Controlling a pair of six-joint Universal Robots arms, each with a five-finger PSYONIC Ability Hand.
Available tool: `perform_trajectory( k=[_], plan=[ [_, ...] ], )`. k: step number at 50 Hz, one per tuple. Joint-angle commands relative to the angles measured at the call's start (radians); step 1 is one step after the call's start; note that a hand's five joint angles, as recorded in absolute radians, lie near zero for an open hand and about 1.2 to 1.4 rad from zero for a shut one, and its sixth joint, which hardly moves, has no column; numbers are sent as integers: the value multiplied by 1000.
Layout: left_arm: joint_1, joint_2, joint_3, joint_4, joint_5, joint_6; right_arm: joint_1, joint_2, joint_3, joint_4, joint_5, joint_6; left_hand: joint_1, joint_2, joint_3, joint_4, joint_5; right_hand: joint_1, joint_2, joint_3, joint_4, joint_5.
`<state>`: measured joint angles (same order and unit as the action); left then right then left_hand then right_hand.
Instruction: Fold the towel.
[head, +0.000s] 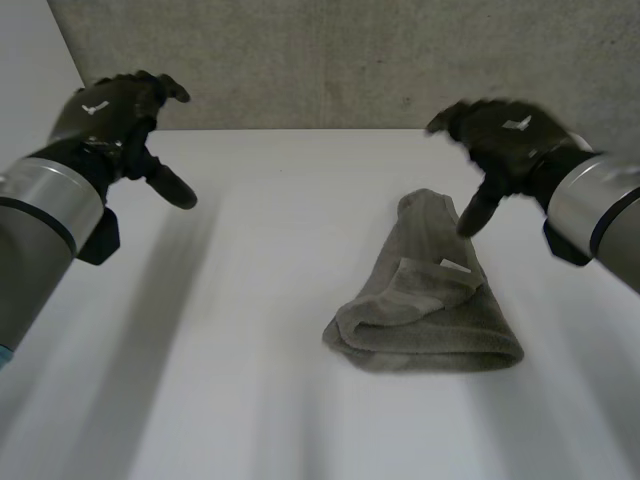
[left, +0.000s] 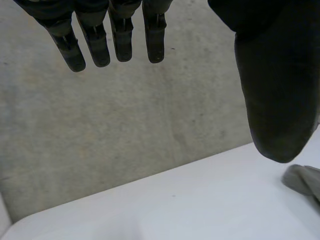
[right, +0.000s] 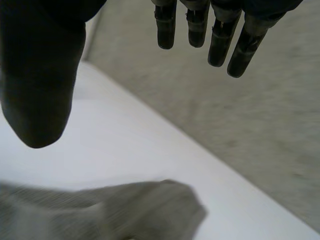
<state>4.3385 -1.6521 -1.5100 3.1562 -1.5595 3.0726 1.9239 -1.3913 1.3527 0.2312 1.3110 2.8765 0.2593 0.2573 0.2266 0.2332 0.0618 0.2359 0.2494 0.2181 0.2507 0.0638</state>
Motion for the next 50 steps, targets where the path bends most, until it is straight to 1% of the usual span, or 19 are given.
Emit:
perform_trajectory(
  k=[1, 5, 11, 13, 14, 15, 16, 18, 19, 20, 24, 27, 29, 30, 31, 32, 37, 42, 50],
  plan=[
    [-7, -72, -33, 47, 79, 2, 99, 89, 22, 45, -58, -105, -55, -53, -52, -59, -32, -61, -75, -44, -76, -64],
    [-26, -153, -30, 50, 95, 2, 165, 165, 29, 43, -61, -114, -55, -53, -52, -59, -32, -61, -75, -44, -76, -64],
    [-69, -259, -10, 50, 96, 2, 191, 270, 32, 28, -61, -115, -55, -53, -52, -59, -32, -25, -38, -44, -76, -27],
    [-71, -282, -6, 51, 96, 0, 219, 323, 23, 8, -56, -115, -55, -53, -52, -59, -32, 337, 324, -44, -76, 335],
    [-77, -300, -1, 54, 96, 2, 219, 324, 23, 8, -56, -115, -55, -53, -52, -59, -32, 339, 326, -44, -76, 337],
    [-77, -301, -1, 54, 96, 2, 225, 342, 20, -9, -55, -115, -55, -53, -52, -59, -32, 549, 535, -44, -76, 546],
    [-86, -316, 5, 56, 96, 2, 225, 342, 20, -9, -55, -115, -55, -53, -52, -59, -32, 551, 537, -44, -76, 548],
    [-103, -330, 13, 57, 98, 2, 221, 360, 19, -33, -49, -115, -55, -53, -52, -59, -32, 948, 934, -44, -76, 946],
    [-120, -342, 22, 60, 98, 2, 221, 360, 19, -33, -49, -115, -55, -53, -52, -59, -32, 950, 936, -44, -76, 948],
    [-120, -342, 22, 61, 98, 2, 219, 360, 22, -36, -41, -115, -55, -53, -52, -59, -32, 1148, 1134, -44, -76, 1145],
    [-158, -371, 47, 65, 98, 17, 217, 342, 36, -36, -26, -115, -55, -53, -52, -59, -32, 1160, 1147, -44, -76, 1158],
    [-184, -394, 63, 70, 98, 44, 191, 271, 68, -35, -16, -117, -55, -53, -52, -59, -32, 1160, 1147, -44, -76, 1158],
    [-203, -408, 71, 74, 98, 60, 92, 168, 127, -43, -28, -120, -55, -53, -52, -59, -32, 1160, 1147, -44, -76, 1158],
    [-224, -425, 80, 79, 96, 80, 92, 167, 128, -43, -29, -120, -55, -53, -52, -59, -32, 1160, 1147, -44, -76, 1158],
    [-224, -425, 80, 79, 96, 80, 43, 125, 150, -44, -35, -120, -55, -53, -52, -59, -32, 1160, 1147, -44, -76, 1158],
    [-246, -443, 91, 82, 96, 93, 43, 124, 151, -44, -35, -120, -55, -53, -52, -59, -32, 1160, 1147, -44, -76, 1158],
    [-302, -500, 120, 84, 96, 138, -92, 17, 218, -70, -82, -140, -55, -53, -52, -59, -32, 1160, 1147, -44, -76, 1158],
    [-345, -544, 145, 84, 96, 164, -175, -2, 262, -70, -91, -167, -52, -50, -52, -59, -29, 1160, 1147, -44, -76, 1158],
    [-393, -601, 175, 82, 85, 212, -235, 3, 310, -73, -119, -189, -31, -29, -52, -59, -8, 1160, 1147, -44, -76, 1158]
  ],
)
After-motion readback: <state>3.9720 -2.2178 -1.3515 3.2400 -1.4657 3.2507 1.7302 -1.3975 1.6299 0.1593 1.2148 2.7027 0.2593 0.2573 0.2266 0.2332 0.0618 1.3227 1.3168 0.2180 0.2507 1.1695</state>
